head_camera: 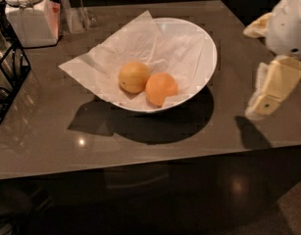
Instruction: Pick orange from white bowl
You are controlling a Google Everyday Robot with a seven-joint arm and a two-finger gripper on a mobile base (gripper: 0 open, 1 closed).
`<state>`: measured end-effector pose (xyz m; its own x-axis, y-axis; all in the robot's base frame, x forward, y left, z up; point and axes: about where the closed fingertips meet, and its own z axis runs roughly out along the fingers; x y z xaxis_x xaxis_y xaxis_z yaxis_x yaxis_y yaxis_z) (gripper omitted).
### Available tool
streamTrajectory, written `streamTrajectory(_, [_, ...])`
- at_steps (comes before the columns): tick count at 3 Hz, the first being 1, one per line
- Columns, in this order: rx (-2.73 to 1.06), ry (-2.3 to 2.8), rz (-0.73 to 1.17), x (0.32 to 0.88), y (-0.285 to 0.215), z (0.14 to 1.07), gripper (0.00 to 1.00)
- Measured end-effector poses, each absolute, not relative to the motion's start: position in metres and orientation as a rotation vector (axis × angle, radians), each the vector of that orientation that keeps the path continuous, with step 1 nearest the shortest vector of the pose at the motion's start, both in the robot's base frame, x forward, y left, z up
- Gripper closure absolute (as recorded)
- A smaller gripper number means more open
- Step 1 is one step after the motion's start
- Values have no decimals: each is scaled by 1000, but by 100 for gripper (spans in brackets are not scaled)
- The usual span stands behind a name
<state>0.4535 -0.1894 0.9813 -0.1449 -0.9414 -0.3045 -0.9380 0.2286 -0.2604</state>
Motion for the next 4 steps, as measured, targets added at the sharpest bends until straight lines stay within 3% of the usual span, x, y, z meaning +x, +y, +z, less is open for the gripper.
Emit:
streamTrajectory(2, [-1835,1843,317,482,-96,980,0])
streamTrajectory(4, [-1750,1840,347,492,-92,972,0])
